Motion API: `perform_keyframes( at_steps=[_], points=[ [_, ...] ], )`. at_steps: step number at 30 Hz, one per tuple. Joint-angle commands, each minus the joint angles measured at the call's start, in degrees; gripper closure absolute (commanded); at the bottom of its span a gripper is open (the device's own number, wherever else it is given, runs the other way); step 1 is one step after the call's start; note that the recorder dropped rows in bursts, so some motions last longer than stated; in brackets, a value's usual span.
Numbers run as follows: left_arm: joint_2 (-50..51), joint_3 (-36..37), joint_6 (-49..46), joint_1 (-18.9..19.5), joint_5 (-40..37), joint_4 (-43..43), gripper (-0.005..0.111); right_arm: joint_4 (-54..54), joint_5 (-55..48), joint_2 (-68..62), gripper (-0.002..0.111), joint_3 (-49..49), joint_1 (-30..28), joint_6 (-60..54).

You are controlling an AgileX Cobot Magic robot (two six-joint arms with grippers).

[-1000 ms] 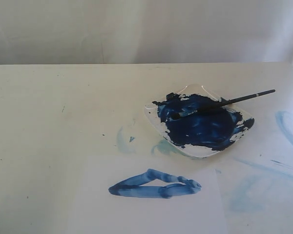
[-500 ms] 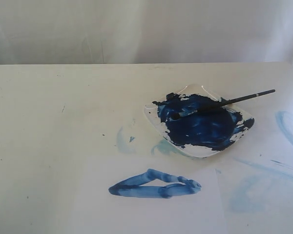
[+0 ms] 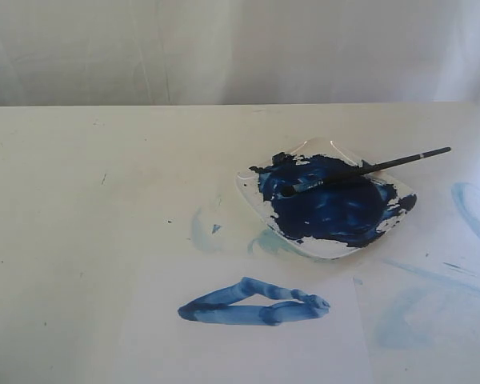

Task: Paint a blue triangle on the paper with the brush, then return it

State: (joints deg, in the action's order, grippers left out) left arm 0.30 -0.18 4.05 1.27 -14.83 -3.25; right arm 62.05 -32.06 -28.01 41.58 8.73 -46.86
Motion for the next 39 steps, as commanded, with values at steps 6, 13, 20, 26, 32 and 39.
perform_keyframes(
  at_steps=[6, 13, 20, 26, 32, 39],
  points=[
    [-0.3, 0.18, 0.26, -0.35, 0.17, -0.04, 0.107, 35.52, 12.01, 2.16, 0.108, -0.18, 0.41, 1.45],
    [-0.3, 0.18, 0.15, -0.35, 0.16, -0.04, 0.107, 37.89, 3.78, 2.16, 0.108, -0.09, 0.41, 1.97],
    [-0.3, 0.18, 0.15, -0.35, 0.16, -0.04, 0.107, 35.53, 5.55, 1.56, 0.108, -0.09, 0.41, -1.78],
    [-0.3, 0.18, 0.15, -0.35, 0.16, -0.04, 0.107, -0.91, 8.47, 1.09, 0.108, -0.2, 0.41, 8.51],
    [-0.3, 0.18, 0.15, -0.35, 0.16, -0.04, 0.107, -40.05, 10.92, 1.58, 0.108, -5.15, 0.41, 37.51],
    [-0.3, 0.18, 0.15, -0.35, 0.16, -0.04, 0.107, -50.07, 18.54, 2.9, 0.108, -16.72, 0.41, 42.18]
  ],
)
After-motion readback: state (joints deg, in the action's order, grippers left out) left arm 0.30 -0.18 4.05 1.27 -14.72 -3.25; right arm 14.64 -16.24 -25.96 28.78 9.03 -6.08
